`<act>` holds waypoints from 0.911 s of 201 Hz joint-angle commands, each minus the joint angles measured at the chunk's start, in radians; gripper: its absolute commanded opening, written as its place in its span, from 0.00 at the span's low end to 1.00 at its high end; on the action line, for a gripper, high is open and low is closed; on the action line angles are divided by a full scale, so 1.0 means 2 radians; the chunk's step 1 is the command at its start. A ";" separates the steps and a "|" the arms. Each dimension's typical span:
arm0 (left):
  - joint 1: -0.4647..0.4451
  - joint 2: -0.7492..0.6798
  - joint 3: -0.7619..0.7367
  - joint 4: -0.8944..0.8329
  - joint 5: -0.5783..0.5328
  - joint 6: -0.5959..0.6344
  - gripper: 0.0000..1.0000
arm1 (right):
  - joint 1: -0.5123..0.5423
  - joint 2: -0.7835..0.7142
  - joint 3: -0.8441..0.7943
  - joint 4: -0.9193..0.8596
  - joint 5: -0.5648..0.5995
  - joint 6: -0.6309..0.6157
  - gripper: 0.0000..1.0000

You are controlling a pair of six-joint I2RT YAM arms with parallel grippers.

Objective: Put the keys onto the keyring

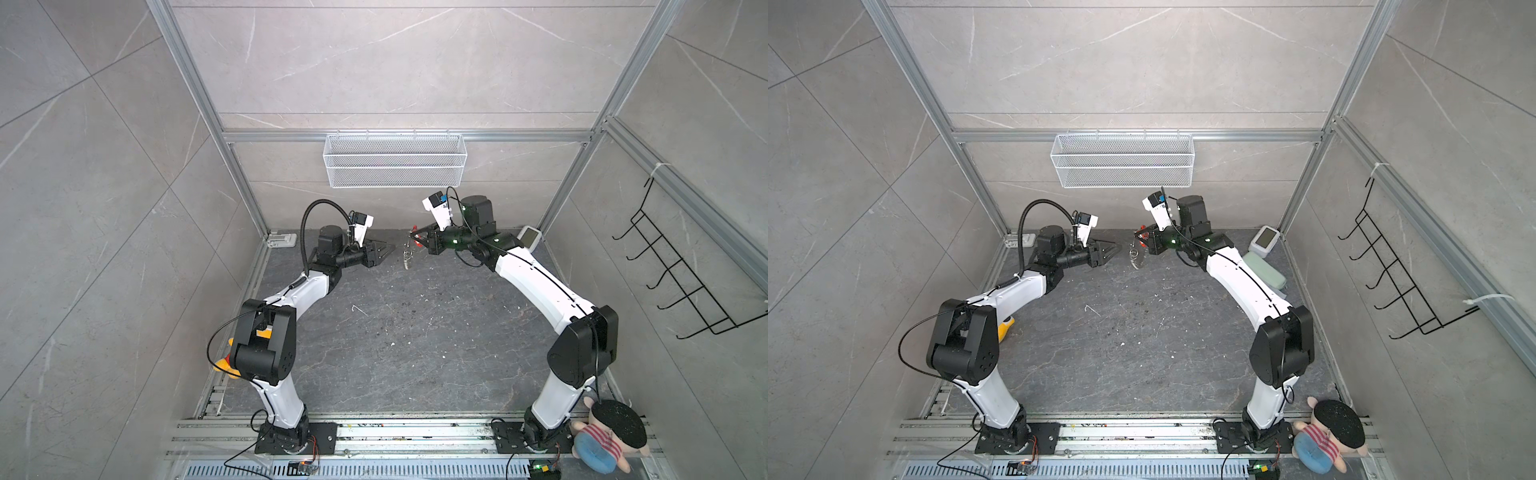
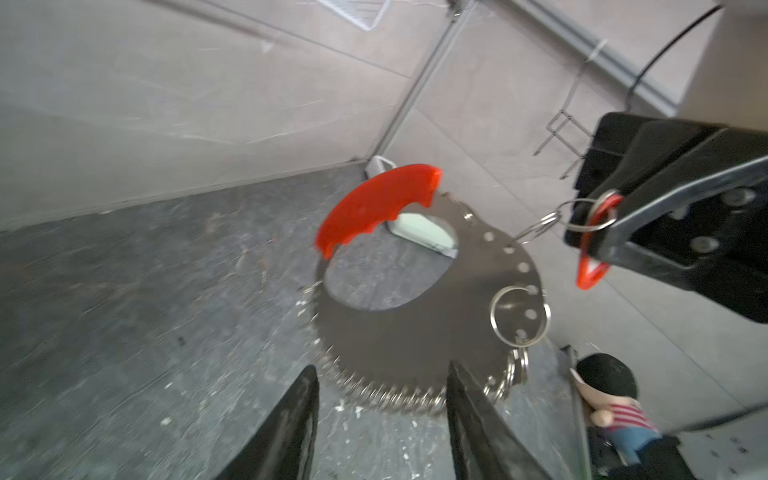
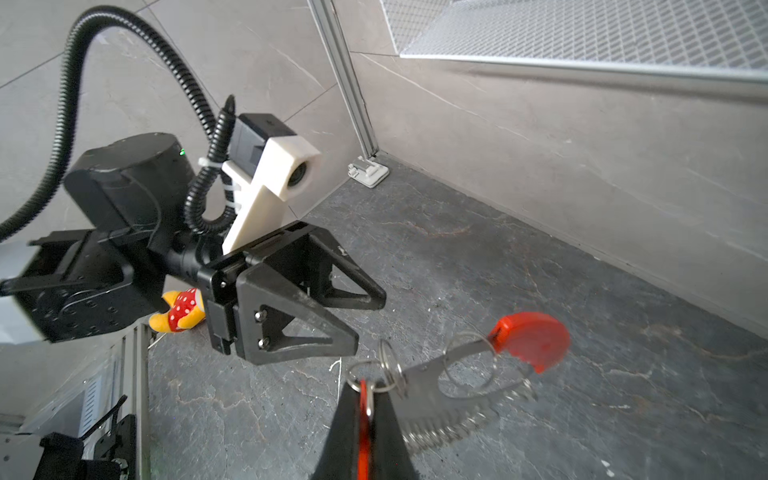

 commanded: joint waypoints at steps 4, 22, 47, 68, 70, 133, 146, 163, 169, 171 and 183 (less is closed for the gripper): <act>0.001 -0.052 -0.013 -0.032 -0.097 0.058 0.51 | -0.001 0.029 0.037 -0.057 0.034 -0.017 0.00; -0.004 -0.072 -0.041 -0.032 -0.142 0.065 0.51 | -0.001 0.050 0.046 -0.076 0.051 -0.020 0.00; -0.014 -0.095 -0.076 -0.026 -0.189 0.077 0.52 | 0.000 0.085 0.047 -0.082 0.065 -0.019 0.00; -0.014 -0.100 -0.090 -0.023 -0.190 0.072 0.52 | -0.001 0.121 0.056 -0.085 0.074 -0.012 0.00; -0.014 -0.100 -0.091 -0.023 -0.190 0.071 0.52 | -0.001 0.125 0.058 -0.085 0.073 -0.010 0.00; -0.014 -0.109 -0.110 -0.015 -0.191 0.058 0.53 | 0.004 0.293 0.190 -0.074 0.030 0.070 0.00; -0.014 -0.111 -0.112 -0.013 -0.192 0.055 0.53 | 0.005 0.312 0.207 -0.068 0.024 0.083 0.00; -0.014 -0.110 -0.114 -0.006 -0.191 0.050 0.53 | 0.006 0.336 0.234 -0.076 0.020 0.093 0.00; -0.014 -0.108 -0.114 -0.005 -0.190 0.048 0.53 | 0.007 0.343 0.244 -0.084 0.022 0.094 0.00; -0.014 -0.108 -0.114 -0.005 -0.190 0.047 0.53 | 0.006 0.346 0.248 -0.087 0.024 0.094 0.00; -0.014 -0.104 -0.113 -0.003 -0.187 0.043 0.53 | 0.007 0.354 0.260 -0.101 0.030 0.091 0.00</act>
